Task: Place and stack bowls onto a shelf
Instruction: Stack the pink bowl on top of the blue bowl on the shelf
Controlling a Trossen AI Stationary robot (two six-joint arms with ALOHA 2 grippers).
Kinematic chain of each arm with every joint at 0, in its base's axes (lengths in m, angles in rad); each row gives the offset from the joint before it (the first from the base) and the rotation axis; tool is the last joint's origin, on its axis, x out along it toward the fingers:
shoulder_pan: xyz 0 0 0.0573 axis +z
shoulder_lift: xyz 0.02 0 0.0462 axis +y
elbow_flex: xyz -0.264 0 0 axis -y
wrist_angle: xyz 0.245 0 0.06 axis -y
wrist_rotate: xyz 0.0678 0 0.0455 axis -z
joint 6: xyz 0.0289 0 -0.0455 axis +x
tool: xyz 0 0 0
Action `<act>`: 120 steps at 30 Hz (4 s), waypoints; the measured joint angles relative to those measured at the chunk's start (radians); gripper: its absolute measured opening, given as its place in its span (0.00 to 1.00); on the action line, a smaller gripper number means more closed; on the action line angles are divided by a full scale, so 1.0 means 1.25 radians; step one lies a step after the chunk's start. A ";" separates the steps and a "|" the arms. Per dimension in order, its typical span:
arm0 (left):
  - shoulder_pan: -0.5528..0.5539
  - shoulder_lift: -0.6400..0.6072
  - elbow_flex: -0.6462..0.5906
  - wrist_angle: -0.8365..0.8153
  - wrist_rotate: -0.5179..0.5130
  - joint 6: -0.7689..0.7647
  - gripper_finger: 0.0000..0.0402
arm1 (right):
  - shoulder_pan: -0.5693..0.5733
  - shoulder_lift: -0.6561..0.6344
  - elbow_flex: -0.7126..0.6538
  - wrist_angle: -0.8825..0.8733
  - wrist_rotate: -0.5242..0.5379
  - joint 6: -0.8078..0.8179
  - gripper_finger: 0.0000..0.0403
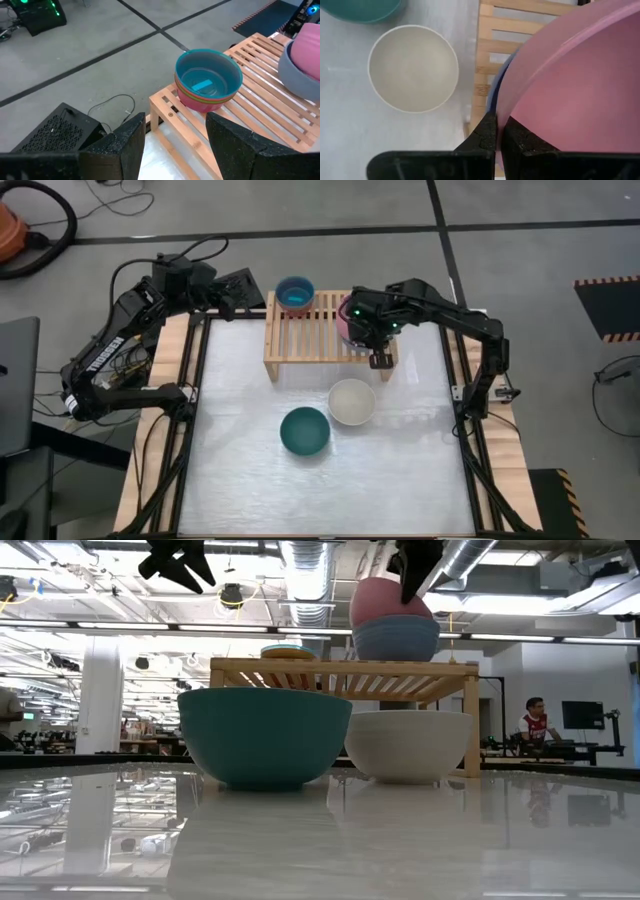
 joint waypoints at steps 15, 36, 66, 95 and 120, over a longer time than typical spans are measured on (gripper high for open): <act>0.000 0.000 0.000 0.000 -0.001 0.003 0.48 | 0.002 -0.002 0.000 0.000 0.068 0.065 0.30; 0.000 0.000 0.000 0.005 0.000 0.002 0.48 | 0.039 -0.094 0.110 0.094 0.239 0.300 0.41; 0.000 0.000 0.000 0.012 -0.001 -0.009 0.48 | 0.139 0.064 0.108 0.137 0.541 0.290 0.04; 0.000 0.000 0.000 0.012 0.000 -0.013 0.48 | 0.135 0.075 0.075 0.261 0.568 0.187 0.04; 0.000 0.000 0.000 0.012 0.000 -0.015 0.48 | 0.101 0.084 0.041 0.297 0.484 0.138 0.06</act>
